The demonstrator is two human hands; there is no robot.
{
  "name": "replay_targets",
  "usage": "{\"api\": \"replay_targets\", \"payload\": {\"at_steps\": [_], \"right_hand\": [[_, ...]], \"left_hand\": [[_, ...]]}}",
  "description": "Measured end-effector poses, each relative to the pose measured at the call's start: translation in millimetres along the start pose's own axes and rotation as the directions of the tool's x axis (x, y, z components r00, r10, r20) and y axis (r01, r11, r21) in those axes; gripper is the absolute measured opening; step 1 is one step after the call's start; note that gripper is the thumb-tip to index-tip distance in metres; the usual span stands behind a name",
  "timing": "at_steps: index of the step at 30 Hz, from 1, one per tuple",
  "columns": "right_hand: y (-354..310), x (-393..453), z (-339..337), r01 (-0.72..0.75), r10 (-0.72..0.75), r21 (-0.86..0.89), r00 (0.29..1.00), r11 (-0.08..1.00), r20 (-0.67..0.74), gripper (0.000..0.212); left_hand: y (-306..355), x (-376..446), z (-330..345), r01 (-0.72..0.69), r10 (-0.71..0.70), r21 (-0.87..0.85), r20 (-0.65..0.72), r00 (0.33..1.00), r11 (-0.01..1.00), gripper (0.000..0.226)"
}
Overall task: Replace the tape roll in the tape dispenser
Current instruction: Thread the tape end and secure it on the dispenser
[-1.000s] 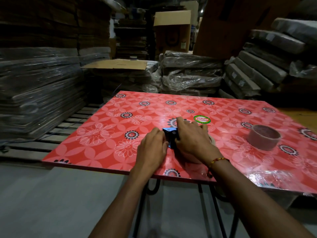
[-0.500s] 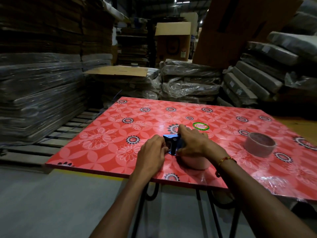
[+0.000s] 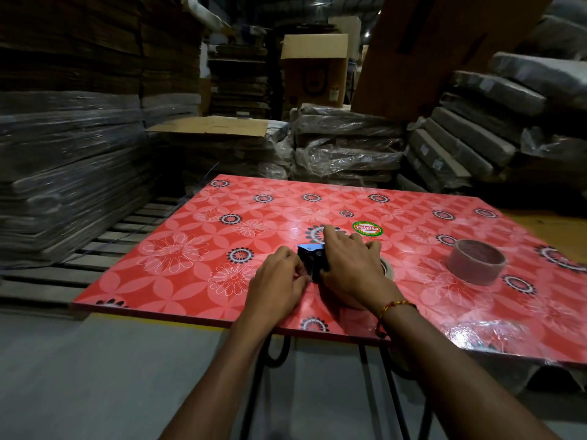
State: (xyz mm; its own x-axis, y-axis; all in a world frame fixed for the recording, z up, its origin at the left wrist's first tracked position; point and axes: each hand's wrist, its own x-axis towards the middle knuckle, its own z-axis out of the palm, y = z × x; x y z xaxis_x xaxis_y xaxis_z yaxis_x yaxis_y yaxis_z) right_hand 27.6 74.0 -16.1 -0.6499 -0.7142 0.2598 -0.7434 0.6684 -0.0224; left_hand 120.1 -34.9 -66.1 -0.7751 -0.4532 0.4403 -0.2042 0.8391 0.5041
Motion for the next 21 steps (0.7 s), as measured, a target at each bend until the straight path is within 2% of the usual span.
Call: {"api": "replay_targets", "payload": {"at_steps": [4,7,10,15,18,21], "right_hand": [[2,3,-5,0.019,-0.019,0.011,0.998,1.000,0.067,0.054],[14,12,-23,0.059,-0.081,0.094,0.965,0.994,0.249,0.061],[24,16,-36,0.074,-0.140,0.196,0.927,0.978,0.348,0.053],[31,8,-29,0.057,-0.080,0.085,0.952,0.995,0.295,0.043],[34,2,-25,0.059,-0.098,0.151,0.959,0.987,0.267,0.039],[34,0,-19,0.045,-0.098,0.209,0.964,0.977,0.248,0.046]], "left_hand": [[5,1,-1,-0.020,0.023,0.050,-0.057,0.998,0.999,0.013],[6,2,-1,-0.026,0.029,0.055,-0.057,0.998,0.998,0.013],[2,4,-3,0.010,-0.012,-0.038,-0.041,0.999,0.999,0.020],[-4,9,-10,0.068,-0.064,-0.194,0.027,0.998,0.979,0.023],[-8,13,-13,0.108,-0.089,-0.239,0.090,0.992,0.965,0.018],[-13,19,-22,0.146,-0.087,-0.290,0.207,0.974,0.946,0.015]]}}
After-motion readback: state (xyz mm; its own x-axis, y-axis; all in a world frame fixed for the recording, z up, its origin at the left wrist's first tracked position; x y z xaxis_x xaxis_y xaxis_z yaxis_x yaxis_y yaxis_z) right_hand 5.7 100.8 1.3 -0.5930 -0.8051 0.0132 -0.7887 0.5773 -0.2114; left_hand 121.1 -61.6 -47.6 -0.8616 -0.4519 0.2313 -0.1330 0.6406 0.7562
